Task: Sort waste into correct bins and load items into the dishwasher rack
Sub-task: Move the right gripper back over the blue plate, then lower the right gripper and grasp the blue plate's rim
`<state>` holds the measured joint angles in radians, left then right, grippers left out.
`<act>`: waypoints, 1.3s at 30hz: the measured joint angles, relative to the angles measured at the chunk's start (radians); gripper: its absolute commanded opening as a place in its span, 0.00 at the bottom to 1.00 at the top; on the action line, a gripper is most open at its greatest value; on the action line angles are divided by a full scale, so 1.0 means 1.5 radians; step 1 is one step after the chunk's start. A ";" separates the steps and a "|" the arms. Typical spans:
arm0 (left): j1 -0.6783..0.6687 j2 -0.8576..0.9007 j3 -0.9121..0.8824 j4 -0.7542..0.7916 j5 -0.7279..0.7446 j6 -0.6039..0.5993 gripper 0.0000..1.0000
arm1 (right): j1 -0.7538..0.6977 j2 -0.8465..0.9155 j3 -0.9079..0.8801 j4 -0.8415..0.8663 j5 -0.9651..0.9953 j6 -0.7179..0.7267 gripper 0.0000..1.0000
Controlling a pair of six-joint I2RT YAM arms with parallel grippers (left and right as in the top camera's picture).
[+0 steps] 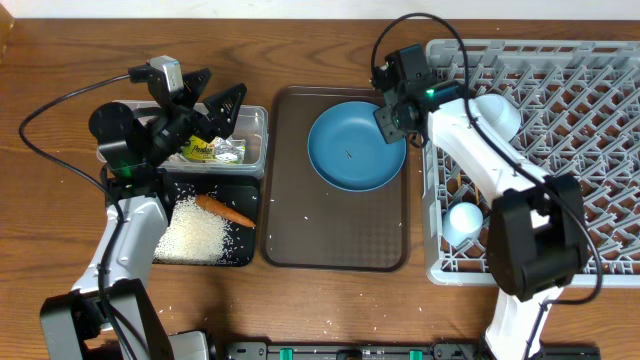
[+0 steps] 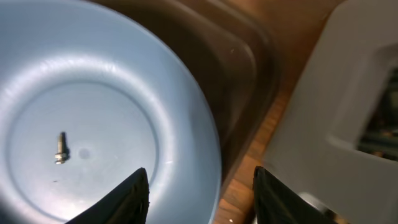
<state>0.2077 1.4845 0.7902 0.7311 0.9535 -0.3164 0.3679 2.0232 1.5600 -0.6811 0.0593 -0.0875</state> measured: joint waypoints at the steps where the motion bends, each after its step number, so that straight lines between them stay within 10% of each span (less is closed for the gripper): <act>1: 0.000 0.000 0.000 0.000 0.000 0.000 0.96 | 0.000 0.006 0.000 0.001 0.000 0.000 0.51; 10: 0.000 0.000 0.000 0.000 0.000 0.000 0.96 | 0.000 0.047 -0.001 0.018 -0.002 0.000 0.43; 15: 0.000 0.000 0.000 0.000 0.000 0.000 0.96 | 0.000 0.047 -0.001 0.021 0.000 -0.005 0.19; 39: 0.000 0.000 0.000 0.000 0.000 0.000 0.97 | 0.000 0.047 -0.001 0.008 -0.006 0.008 0.01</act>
<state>0.2077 1.4845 0.7902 0.7311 0.9535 -0.3164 0.3676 2.0930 1.5585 -0.6697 0.0498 -0.0761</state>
